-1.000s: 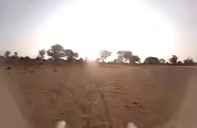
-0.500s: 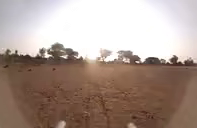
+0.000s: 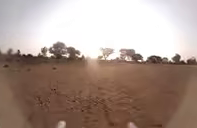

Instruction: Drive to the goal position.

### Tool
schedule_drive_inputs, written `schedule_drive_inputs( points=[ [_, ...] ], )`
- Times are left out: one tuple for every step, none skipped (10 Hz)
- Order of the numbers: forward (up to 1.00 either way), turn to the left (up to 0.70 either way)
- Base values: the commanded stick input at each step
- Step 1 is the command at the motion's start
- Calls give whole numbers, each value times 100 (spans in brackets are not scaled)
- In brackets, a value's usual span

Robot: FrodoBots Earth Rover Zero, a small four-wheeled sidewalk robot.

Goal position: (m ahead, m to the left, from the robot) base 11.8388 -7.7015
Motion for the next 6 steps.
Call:
schedule_drive_inputs(
  points=[
    [70, 0],
    [70, 0],
    [70, 0],
    [70, 0],
    [70, 0],
    [70, 0]
  ],
)
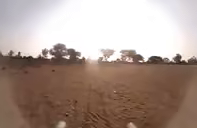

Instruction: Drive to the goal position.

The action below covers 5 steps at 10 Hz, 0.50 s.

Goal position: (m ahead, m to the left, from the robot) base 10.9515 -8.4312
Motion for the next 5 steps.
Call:
schedule_drive_inputs(
  points=[
    [70, 0],
    [70, 0],
    [70, 0],
    [70, 0],
    [70, 0]
  ],
)
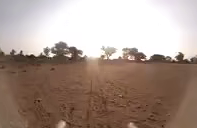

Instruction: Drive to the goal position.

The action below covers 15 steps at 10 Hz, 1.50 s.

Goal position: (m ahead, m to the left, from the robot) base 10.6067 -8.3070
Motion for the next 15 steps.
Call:
schedule_drive_inputs(
  points=[
    [70, 0],
    [70, 0],
    [70, 0],
    [70, 0],
    [70, 0],
    [70, 0],
    [70, 0],
    [70, 0],
    [70, 0],
    [70, 0],
    [70, 0],
    [70, 0],
    [70, 0],
    [70, 0],
    [70, 0]
  ],
)
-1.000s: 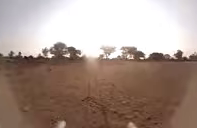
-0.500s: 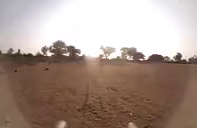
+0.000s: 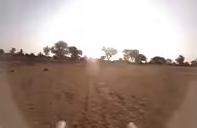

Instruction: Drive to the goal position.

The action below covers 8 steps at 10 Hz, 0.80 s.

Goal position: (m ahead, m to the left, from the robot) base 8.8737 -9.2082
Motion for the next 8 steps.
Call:
schedule_drive_inputs(
  points=[
    [70, 0],
    [70, 0],
    [70, 0],
    [70, 0],
    [70, 0],
    [70, 0],
    [70, 0],
    [70, 0]
  ],
)
